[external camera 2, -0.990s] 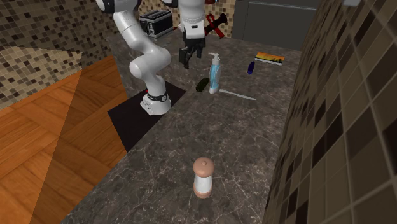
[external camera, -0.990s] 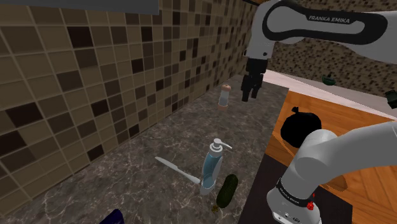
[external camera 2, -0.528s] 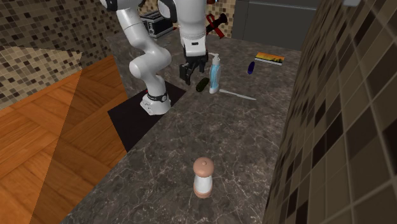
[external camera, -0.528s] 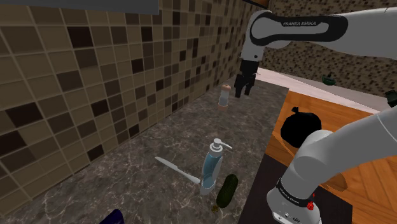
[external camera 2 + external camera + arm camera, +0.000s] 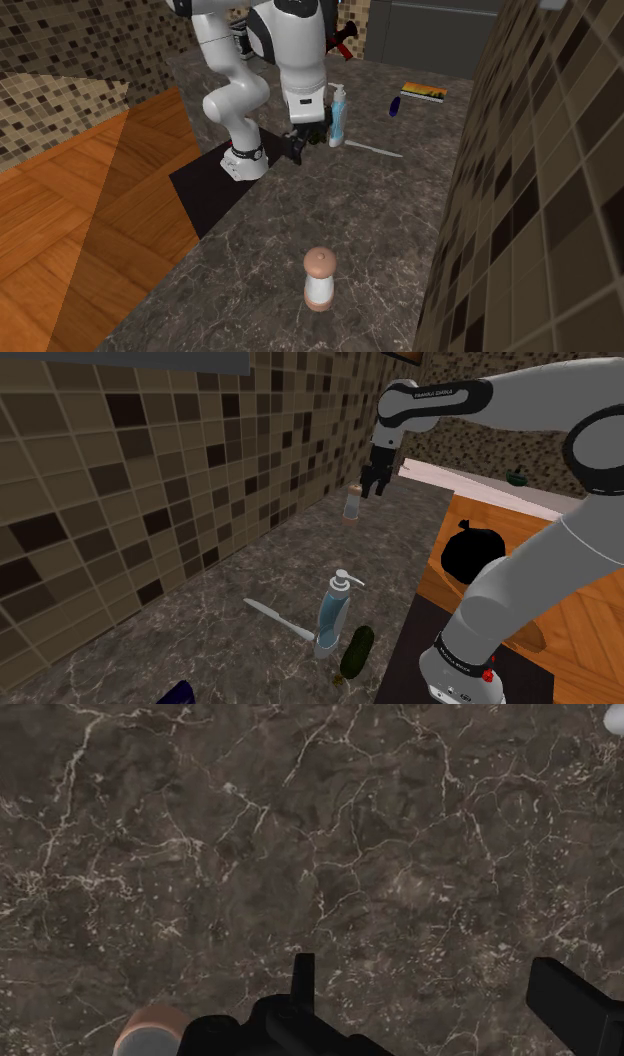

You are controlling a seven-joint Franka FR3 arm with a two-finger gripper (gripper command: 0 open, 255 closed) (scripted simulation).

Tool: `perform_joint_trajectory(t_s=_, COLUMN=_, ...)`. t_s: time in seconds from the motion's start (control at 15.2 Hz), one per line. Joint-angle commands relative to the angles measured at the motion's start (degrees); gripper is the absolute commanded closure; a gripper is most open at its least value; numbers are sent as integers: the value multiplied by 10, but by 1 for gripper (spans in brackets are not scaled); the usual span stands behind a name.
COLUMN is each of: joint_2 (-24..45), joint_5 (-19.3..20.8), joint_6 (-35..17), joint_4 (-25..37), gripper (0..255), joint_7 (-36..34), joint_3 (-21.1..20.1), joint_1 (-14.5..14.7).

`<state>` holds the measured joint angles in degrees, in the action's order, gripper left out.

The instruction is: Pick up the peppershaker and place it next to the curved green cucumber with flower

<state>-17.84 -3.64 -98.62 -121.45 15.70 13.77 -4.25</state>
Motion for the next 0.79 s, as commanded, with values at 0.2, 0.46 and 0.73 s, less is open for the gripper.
perform_joint_trajectory(t_s=0.2, joint_2=95, joint_5=-20, joint_6=-29, joint_4=73, gripper=0, joint_7=42, joint_3=35, joint_1=-12)
perform_joint_trajectory(t_s=0.46, joint_2=174, joint_5=-48, joint_6=-41, joint_4=142, gripper=0, joint_7=75, joint_3=57, joint_1=-26)
perform_joint_trajectory(t_s=0.73, joint_2=257, joint_5=-83, joint_6=-42, joint_4=224, gripper=0, joint_7=107, joint_3=73, joint_1=-47)
